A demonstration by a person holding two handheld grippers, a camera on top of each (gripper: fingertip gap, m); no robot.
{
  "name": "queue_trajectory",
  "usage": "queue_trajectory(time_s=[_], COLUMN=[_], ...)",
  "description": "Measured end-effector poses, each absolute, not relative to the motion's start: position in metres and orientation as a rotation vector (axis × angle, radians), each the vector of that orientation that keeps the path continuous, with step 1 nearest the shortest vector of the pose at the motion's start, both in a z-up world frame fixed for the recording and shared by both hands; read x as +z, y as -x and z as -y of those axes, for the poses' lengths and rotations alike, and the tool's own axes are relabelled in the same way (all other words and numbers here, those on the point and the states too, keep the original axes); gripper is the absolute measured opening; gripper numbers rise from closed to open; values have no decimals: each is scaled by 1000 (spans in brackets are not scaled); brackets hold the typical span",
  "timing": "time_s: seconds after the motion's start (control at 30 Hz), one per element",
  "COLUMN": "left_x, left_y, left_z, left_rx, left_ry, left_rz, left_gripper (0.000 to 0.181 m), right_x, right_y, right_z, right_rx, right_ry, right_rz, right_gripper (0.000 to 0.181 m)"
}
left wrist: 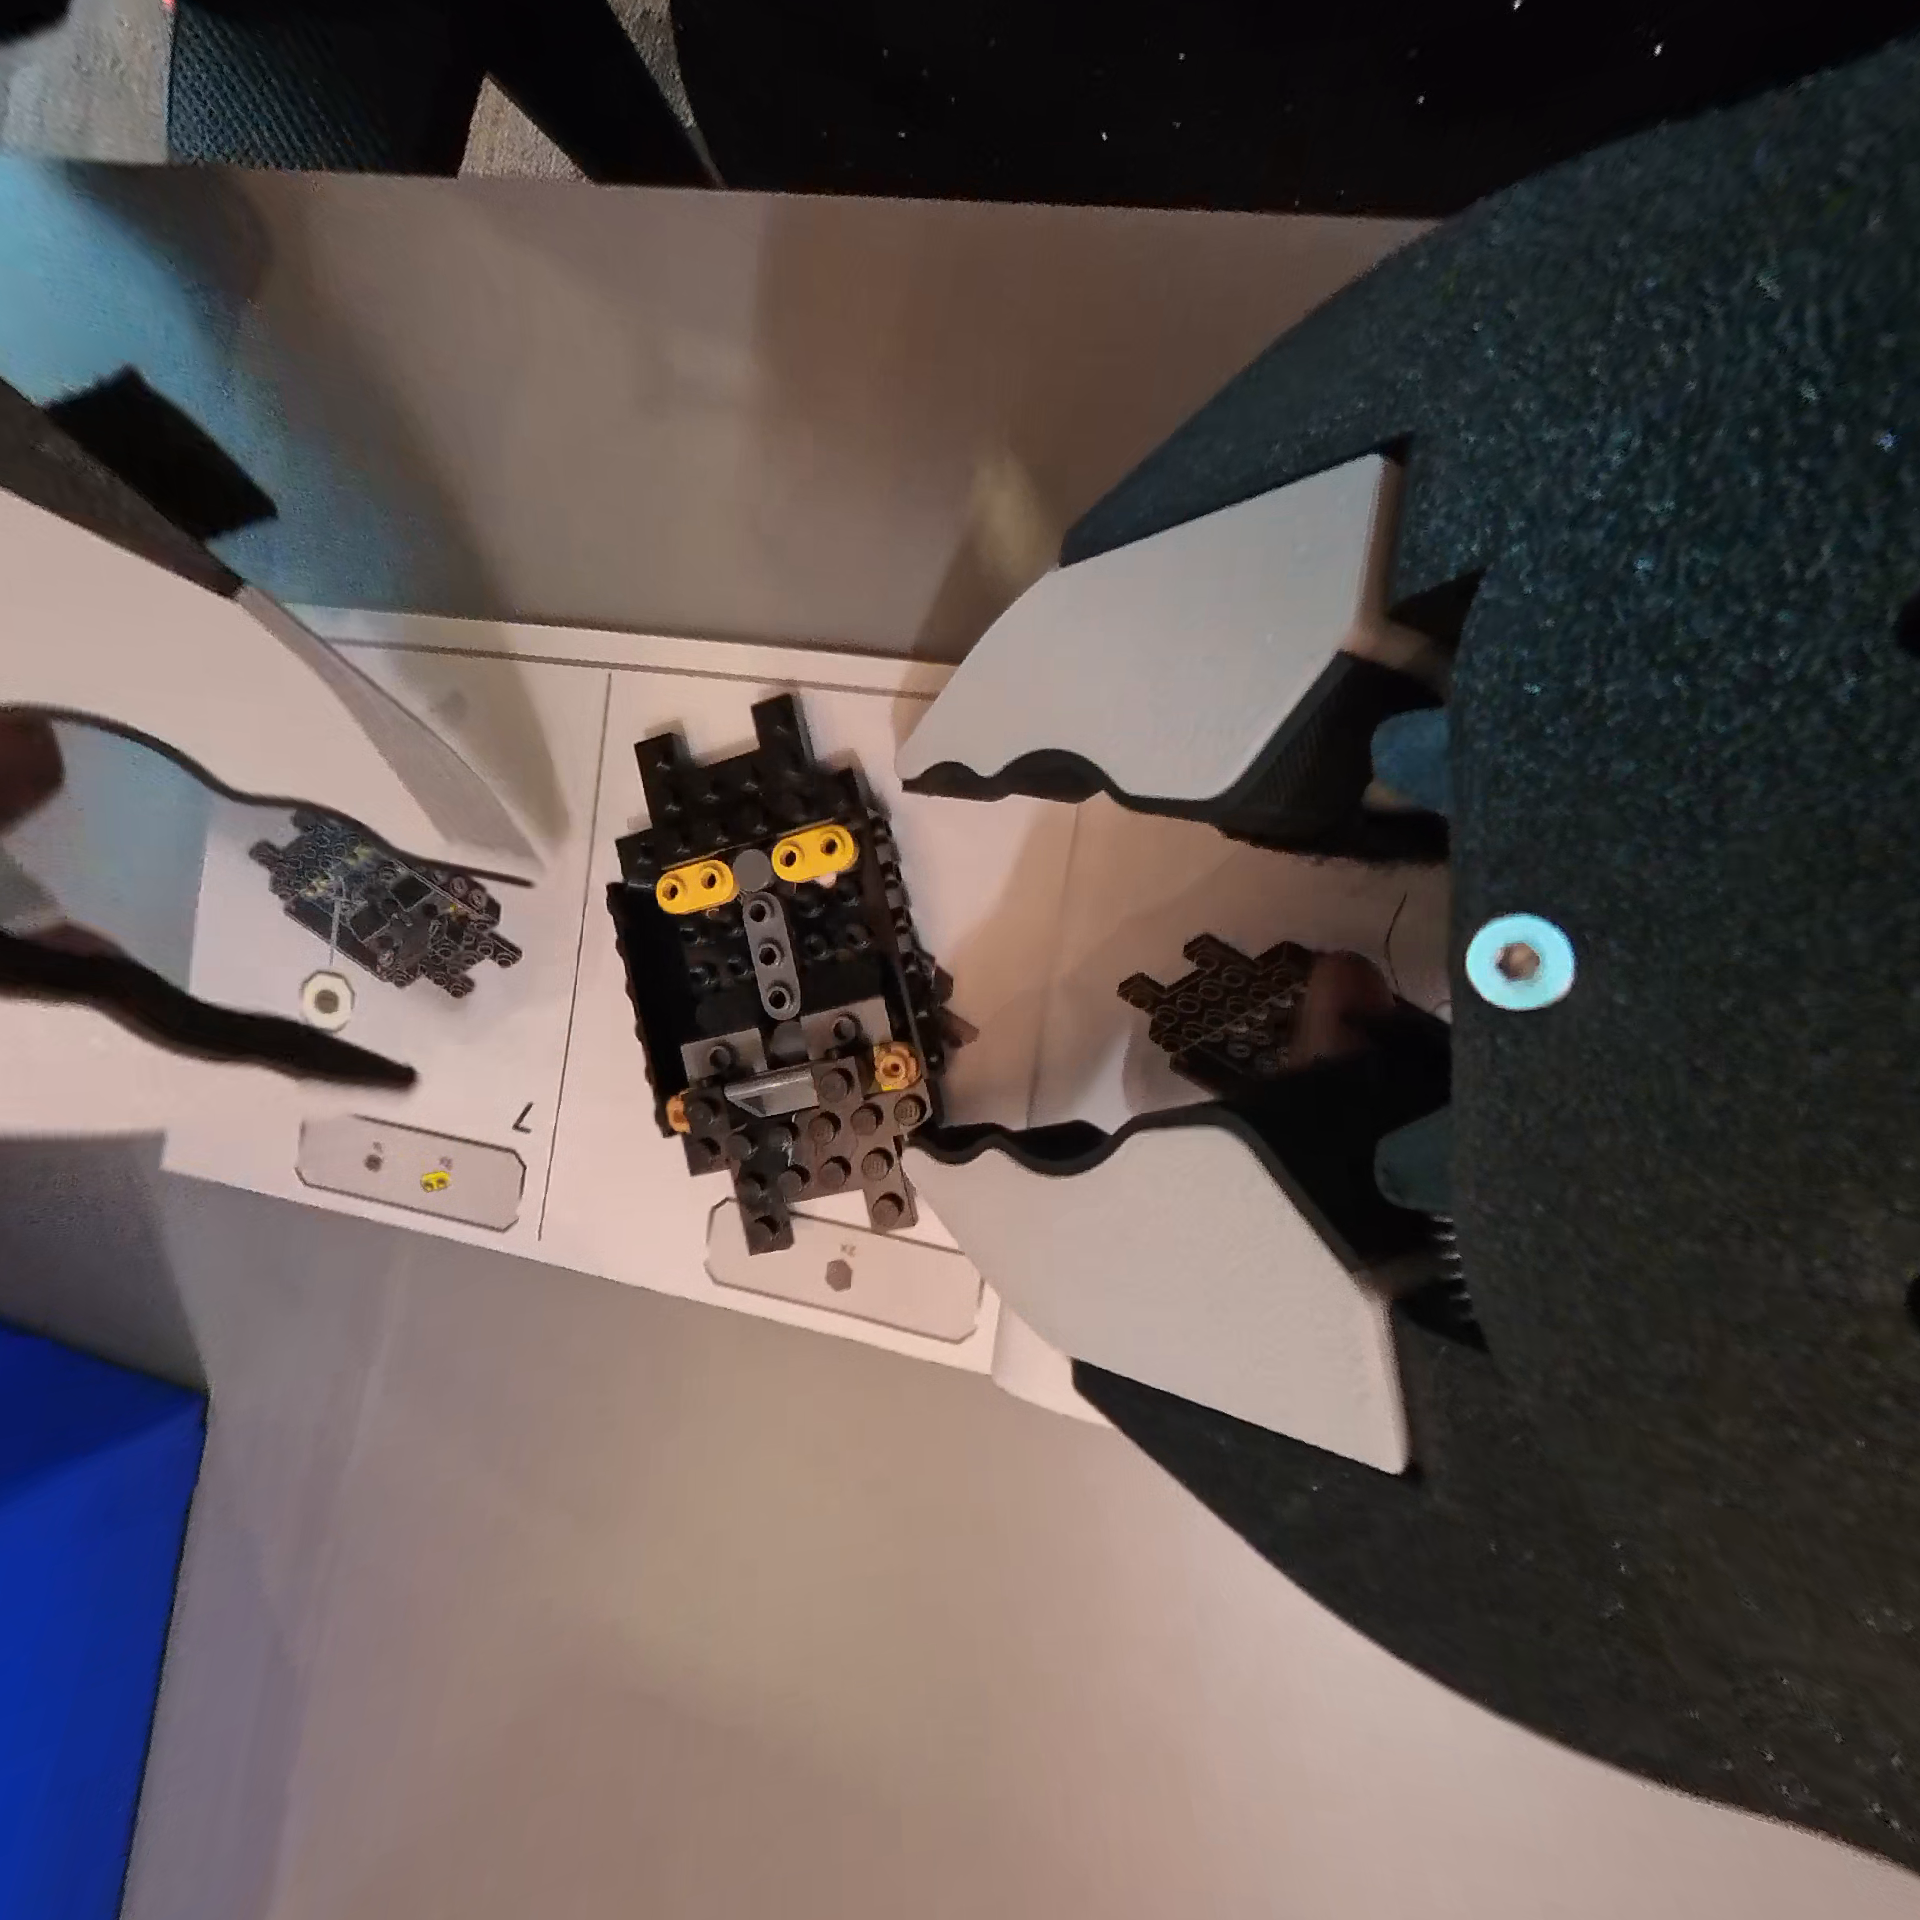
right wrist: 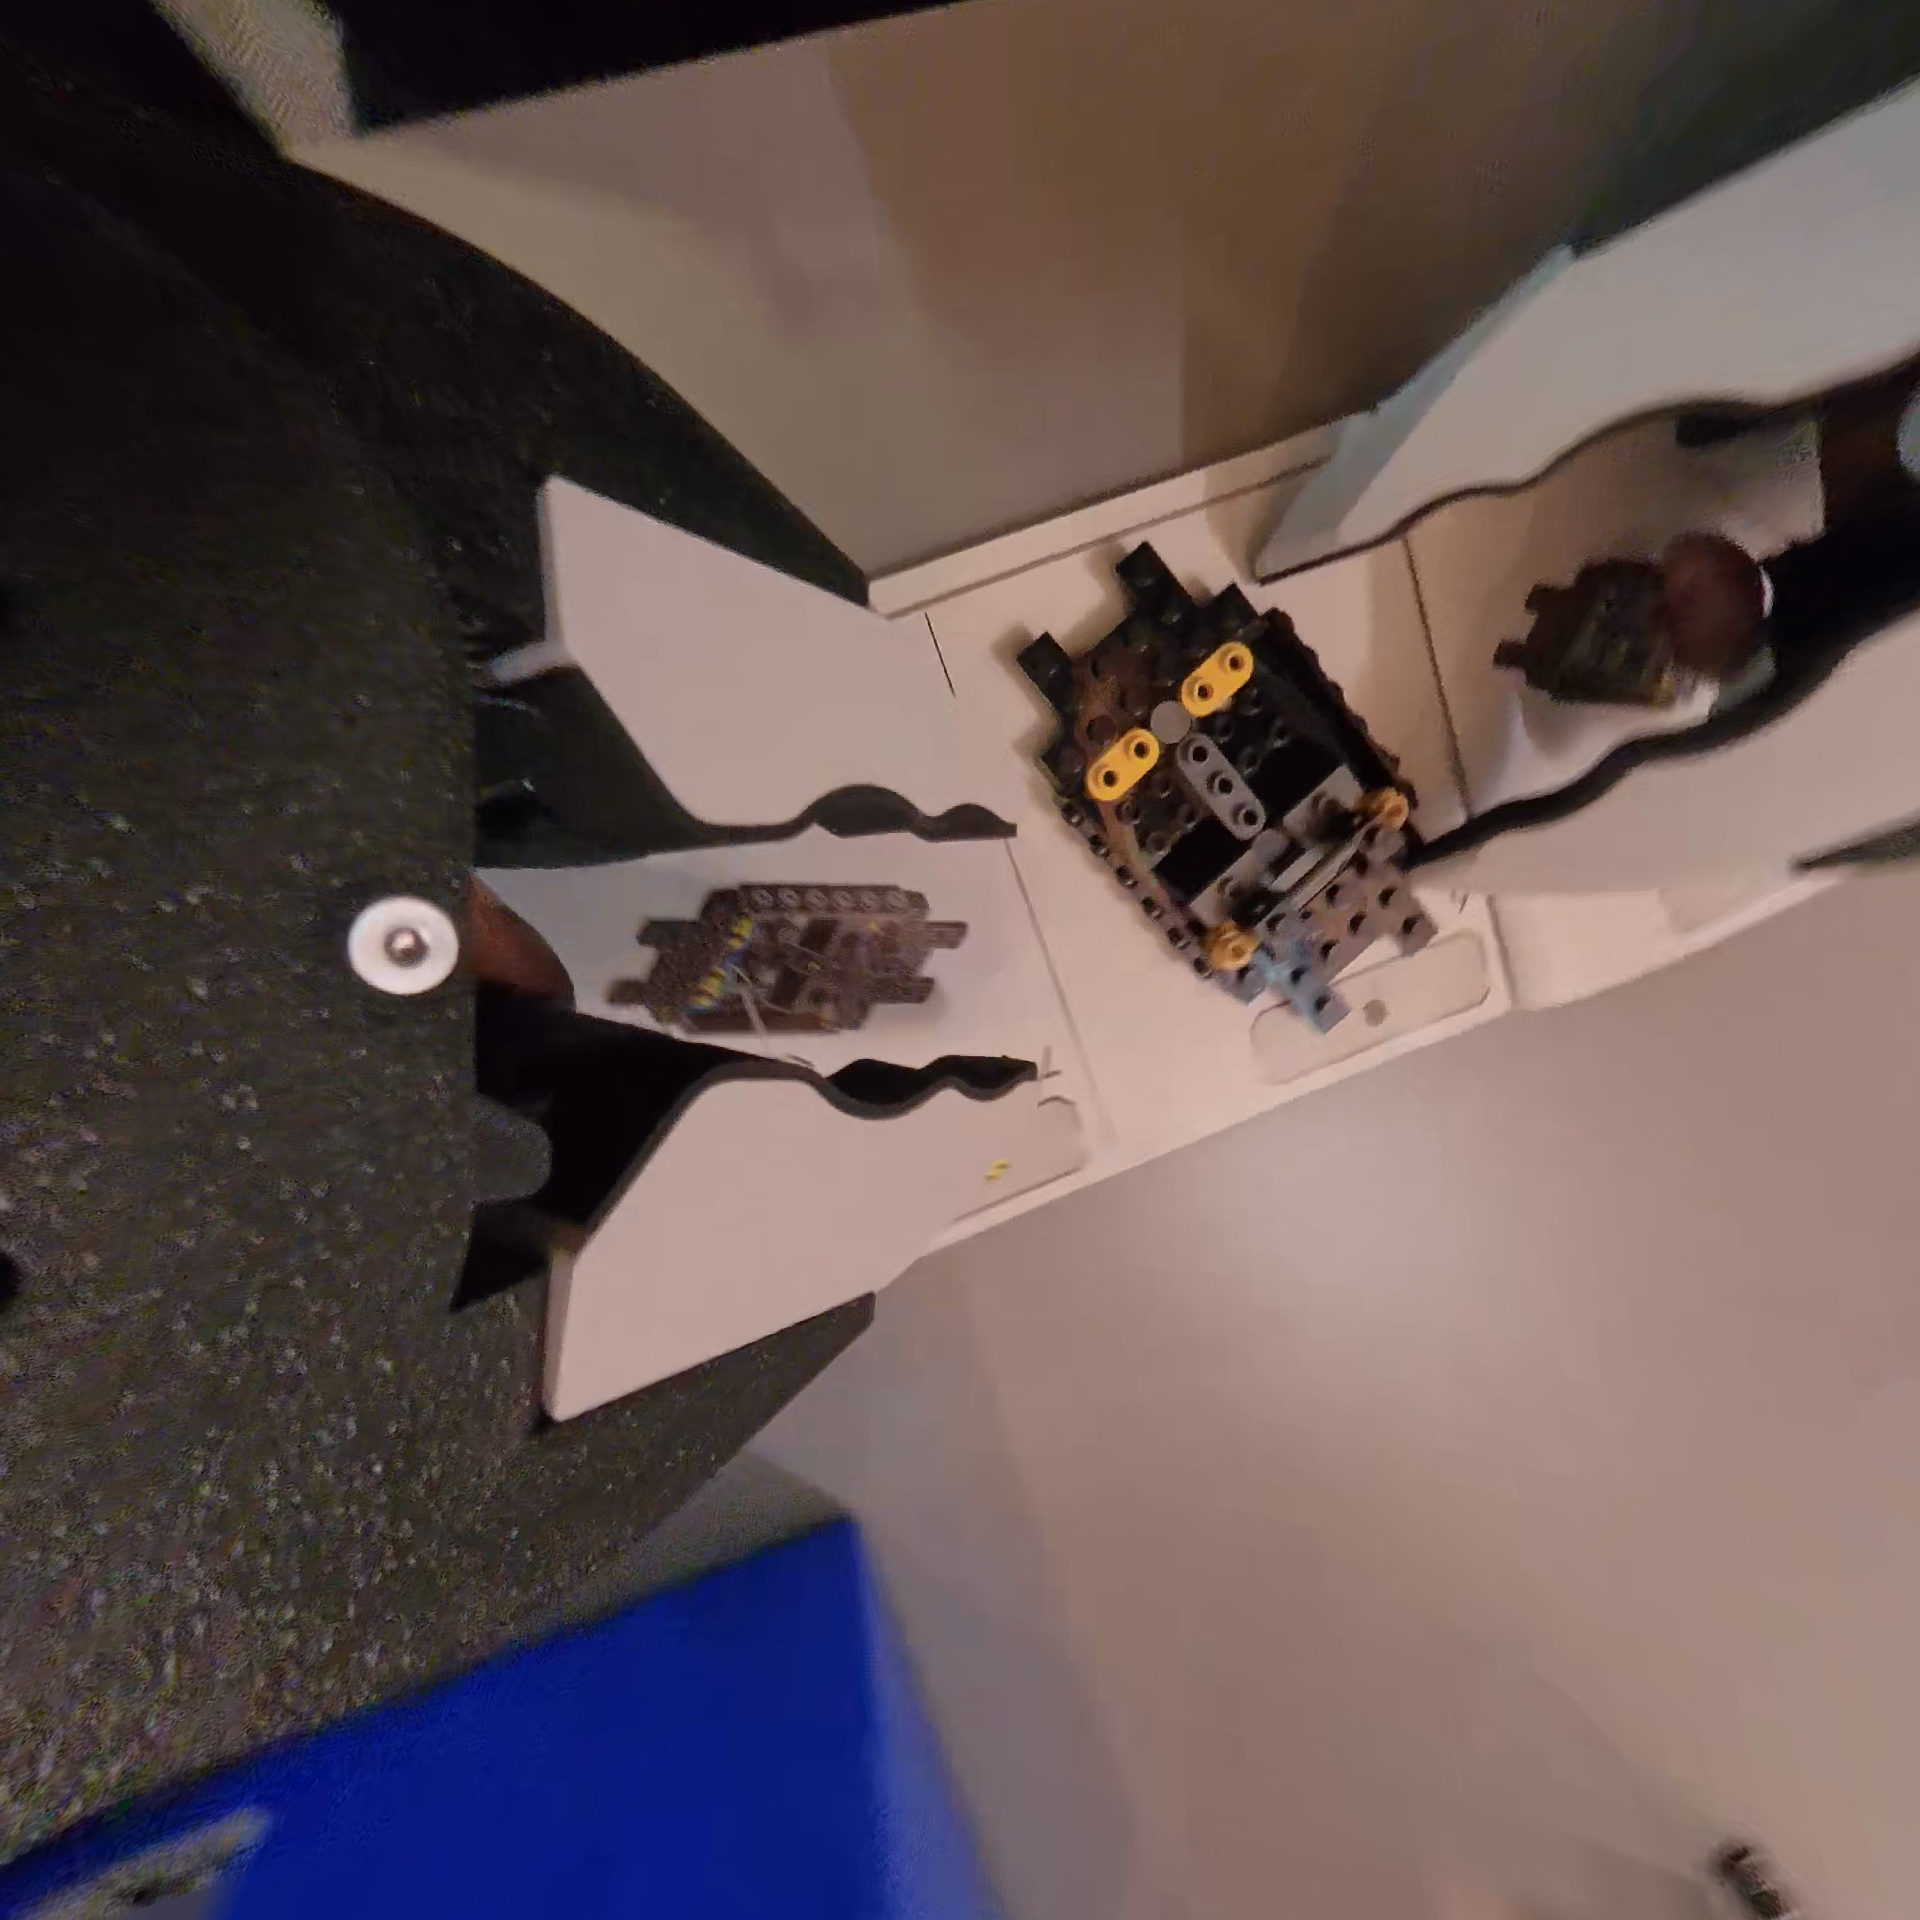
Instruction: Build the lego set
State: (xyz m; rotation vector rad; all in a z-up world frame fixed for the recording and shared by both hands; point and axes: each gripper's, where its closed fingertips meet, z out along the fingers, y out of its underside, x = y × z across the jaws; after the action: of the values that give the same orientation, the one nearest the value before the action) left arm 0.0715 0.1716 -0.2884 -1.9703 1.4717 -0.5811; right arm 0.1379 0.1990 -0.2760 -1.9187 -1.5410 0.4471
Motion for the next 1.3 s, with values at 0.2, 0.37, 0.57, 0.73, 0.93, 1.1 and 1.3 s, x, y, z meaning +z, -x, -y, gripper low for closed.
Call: queue_trajectory(time_s=[0.2,0.37,0.57,0.73,0.93,1.1,1.3], left_x=[-288,-284,-269,-257,-274,-286,-288], left_y=[-65,-54,-40,-57,-73,-76,-74], left_z=[-159,-150,-174,-184,-177,-173,-175], left_rx=[-569,-561,-487,-635,-852,-816,-775], left_ry=[2023,2048,1965,1694,1642,1640,1669], left_rz=[-1451,-1527,-1493,-1675,-1981,-2028,-1940], left_gripper=[57,53,55,67,81,71,55], right_x=[-275,-286,-288,-288,-289,-289,-288], right_y=[-133,-118,-114,-125,-132,-135,-135], right_z=[-153,-145,-150,-152,-156,-166,-176], right_rx=[653,561,488,536,627,591,569], right_ry=[2127,2096,2085,2019,1937,1903,1880], right_rz=[1091,956,1052,1375,1628,1701,1703], right_gripper=[56,57,35,34,34,36,36])
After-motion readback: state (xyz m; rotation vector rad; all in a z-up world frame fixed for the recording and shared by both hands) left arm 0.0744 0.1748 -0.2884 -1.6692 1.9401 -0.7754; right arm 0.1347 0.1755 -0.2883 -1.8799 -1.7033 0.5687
